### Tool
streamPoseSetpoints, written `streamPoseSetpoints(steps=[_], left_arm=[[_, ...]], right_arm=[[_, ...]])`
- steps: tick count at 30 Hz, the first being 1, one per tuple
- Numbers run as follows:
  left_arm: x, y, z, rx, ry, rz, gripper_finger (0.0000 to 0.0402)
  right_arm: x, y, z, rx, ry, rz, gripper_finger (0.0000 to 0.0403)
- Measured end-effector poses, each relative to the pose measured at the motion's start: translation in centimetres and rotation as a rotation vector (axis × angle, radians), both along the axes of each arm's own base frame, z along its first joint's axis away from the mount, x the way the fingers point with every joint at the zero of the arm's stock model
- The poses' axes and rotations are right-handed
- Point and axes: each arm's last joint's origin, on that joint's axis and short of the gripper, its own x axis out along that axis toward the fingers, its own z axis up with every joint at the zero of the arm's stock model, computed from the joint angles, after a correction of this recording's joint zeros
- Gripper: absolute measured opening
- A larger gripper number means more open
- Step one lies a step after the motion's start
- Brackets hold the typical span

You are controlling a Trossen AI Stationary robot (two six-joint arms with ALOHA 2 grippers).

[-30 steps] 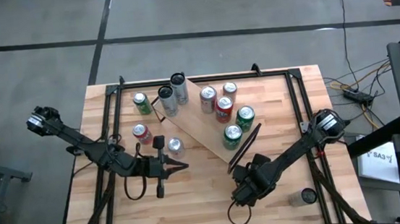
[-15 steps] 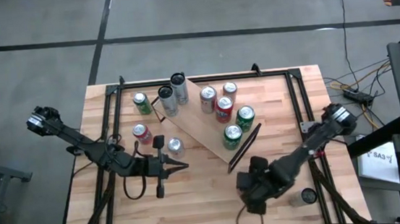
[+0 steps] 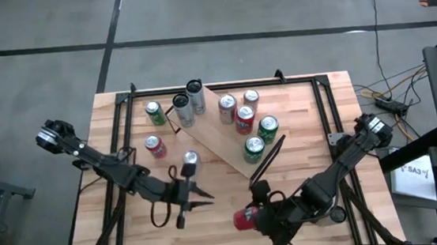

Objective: Place canned beverage on shelf
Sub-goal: Put the right orange soda can on the shelf aligned with the other orange soda can

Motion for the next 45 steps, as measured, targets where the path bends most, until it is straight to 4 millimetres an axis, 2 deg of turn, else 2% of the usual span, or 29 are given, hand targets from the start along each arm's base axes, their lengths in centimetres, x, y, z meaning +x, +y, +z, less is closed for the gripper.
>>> streamPoseSetpoints(steps=[4,11,17,23,29,45], left_arm=[[0.3,-0.2,-0.9,-0.049,0.058,0.012,0.0111],[1.6,-1.0,-2.5,-0.018,0.054,-0.024,0.0235],[2.4,-2.0,-3.5,-0.047,0.035,-0.147,0.0289],[3.2,-2.0,-4.0,-0.09,0.016,-0.122,0.0306],[3.7,-1.8,-4.6,-0.103,0.008,0.003,0.0306],[4.6,-2.2,-5.5,-0.172,-0.03,-0.001,0.0306]], right_arm=[[0.3,-0.1,0.2,-0.12,-0.061,0.039,0.0284],[1.1,0.0,0.9,-0.212,-0.153,0.159,0.0284],[1.5,-0.7,0.9,-0.278,-0.151,0.199,0.0284],[1.8,-1.2,0.8,-0.314,-0.143,0.223,0.0284],[2.2,-1.6,0.9,-0.341,-0.155,0.229,0.0284],[2.7,-2.3,1.0,-0.345,-0.156,0.241,0.0284]])
